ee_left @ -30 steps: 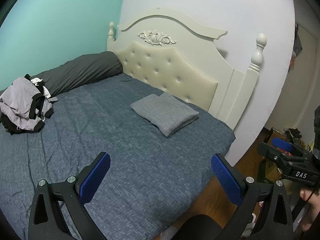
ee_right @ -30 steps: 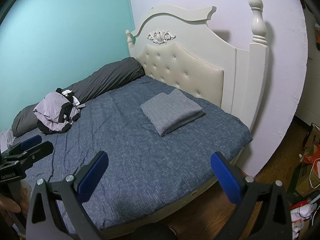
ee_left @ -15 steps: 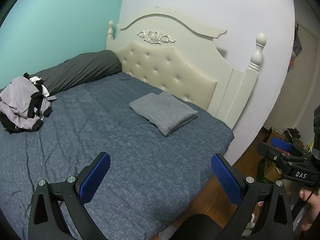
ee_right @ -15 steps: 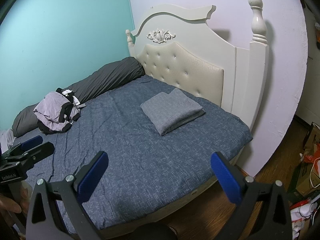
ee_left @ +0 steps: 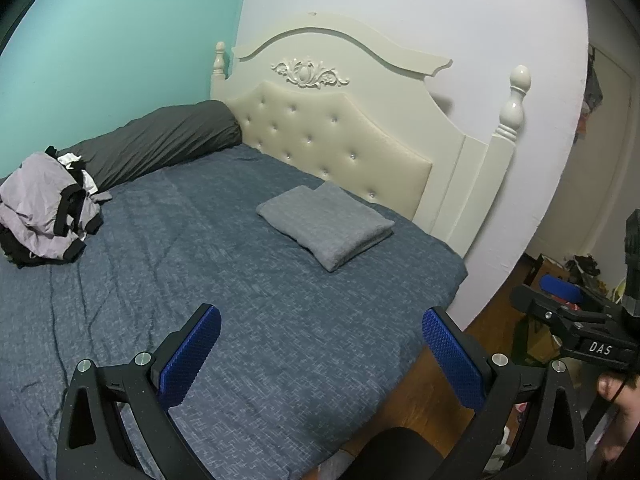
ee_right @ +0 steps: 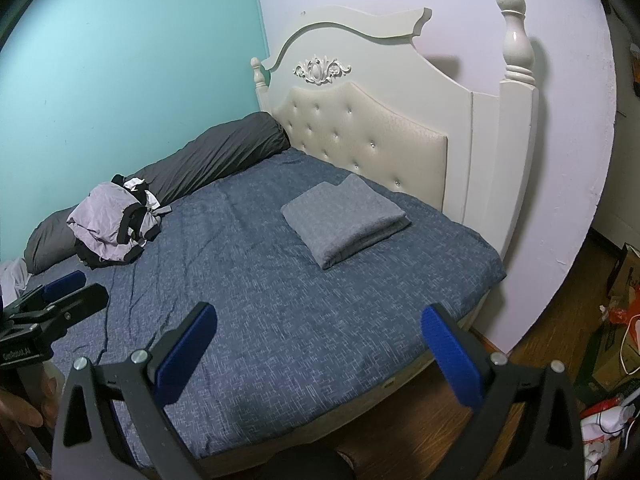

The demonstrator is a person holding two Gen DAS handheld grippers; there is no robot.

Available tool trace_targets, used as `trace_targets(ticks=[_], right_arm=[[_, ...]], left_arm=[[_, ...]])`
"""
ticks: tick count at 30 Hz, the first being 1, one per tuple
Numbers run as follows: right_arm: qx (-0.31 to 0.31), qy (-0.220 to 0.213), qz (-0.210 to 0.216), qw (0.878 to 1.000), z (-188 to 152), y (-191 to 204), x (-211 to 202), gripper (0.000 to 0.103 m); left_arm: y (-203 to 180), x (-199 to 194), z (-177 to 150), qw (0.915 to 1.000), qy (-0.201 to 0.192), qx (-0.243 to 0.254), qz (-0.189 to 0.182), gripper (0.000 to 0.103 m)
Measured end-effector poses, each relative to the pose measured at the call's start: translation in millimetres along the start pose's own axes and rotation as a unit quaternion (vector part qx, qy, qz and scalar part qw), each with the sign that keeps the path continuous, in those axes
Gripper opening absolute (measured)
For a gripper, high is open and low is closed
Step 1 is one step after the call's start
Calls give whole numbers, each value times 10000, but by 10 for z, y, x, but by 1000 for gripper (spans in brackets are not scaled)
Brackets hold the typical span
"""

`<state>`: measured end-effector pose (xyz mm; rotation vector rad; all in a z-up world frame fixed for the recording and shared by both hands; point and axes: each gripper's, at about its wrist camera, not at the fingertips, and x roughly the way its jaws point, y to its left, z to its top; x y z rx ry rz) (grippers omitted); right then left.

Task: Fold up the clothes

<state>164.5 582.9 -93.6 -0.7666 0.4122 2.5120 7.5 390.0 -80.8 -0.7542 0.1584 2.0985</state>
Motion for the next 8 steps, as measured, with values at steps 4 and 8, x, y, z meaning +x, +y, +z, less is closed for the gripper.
trace_targets(ticks=[4, 8], right_arm=[[4, -3, 9, 10000, -5, 5, -4, 103], [-2, -4, 7, 10000, -8, 4, -3, 103]], left_arm=[[4, -7, 2, 10000, -17, -5, -4, 103], [3, 0, 1, 10000, -17, -3, 0, 103]])
